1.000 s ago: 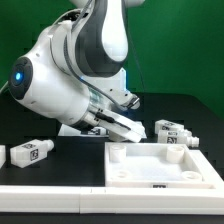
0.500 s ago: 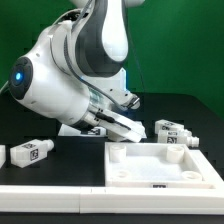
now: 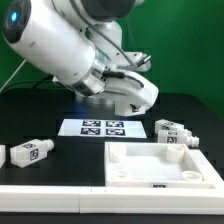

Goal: Assemble one leg

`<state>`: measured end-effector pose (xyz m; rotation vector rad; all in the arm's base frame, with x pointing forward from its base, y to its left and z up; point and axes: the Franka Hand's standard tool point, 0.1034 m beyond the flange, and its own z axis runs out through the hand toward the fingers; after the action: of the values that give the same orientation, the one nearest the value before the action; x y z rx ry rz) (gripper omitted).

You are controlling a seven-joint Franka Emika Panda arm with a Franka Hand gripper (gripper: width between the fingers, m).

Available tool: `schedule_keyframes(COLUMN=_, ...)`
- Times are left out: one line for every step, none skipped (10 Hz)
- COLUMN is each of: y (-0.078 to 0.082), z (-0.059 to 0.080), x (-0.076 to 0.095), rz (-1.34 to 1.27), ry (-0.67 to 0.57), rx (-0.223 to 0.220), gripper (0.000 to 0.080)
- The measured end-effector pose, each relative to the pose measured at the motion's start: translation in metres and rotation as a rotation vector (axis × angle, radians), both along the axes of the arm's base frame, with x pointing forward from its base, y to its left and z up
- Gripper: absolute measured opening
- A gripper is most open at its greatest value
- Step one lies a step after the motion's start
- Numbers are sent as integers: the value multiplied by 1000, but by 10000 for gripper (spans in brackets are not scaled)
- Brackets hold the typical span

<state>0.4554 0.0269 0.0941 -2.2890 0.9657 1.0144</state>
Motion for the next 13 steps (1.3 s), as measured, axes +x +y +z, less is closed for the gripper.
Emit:
schedule_keyframes(y=1, z=-1, x=4, rz=-9, ry=-64, rx=-55, gripper=284)
schedule_keyframes(y=3, z=0, x=1, rz=-10, ry=-90, rx=-80, gripper=284)
schedule_keyframes(y=2, z=-1, x=6, rz=-18, ry=-138, rx=-122, gripper=284)
schedule_keyframes(y=6, z=3, x=12, rz=-18, ry=-183, rx=-160, gripper=284)
schedule_keyframes(y=18, z=19, x=34, rz=7, ry=-266, rx=-202, gripper=284)
schedule_keyframes(y=28, z=32, x=58, rz=24, ry=-358, rx=-239, gripper=284)
schedule_keyframes(y=29, z=34, x=76, rz=43, ry=-420, rx=-261, gripper=284)
schedule_keyframes(y=31, z=36, x=92, rz=83, ry=-490, rx=-317, gripper=284)
schedule_keyframes(y=40, z=41, x=94, rz=110, ry=-534, rx=-368, gripper=284)
schedule_keyframes(y=41, z=40, x=95, rz=94, ry=-593, rx=-405, gripper=284)
schedule_keyframes(y=42, z=39, x=96, rz=80, ry=-628, rx=-433, gripper=284)
schedule_keyframes(y=45, z=39, x=100, rz=64, ry=-686, rx=-471, gripper=284)
schedule_keyframes(y=46, z=40, x=102, rz=98, ry=-724, rx=-494, gripper=284)
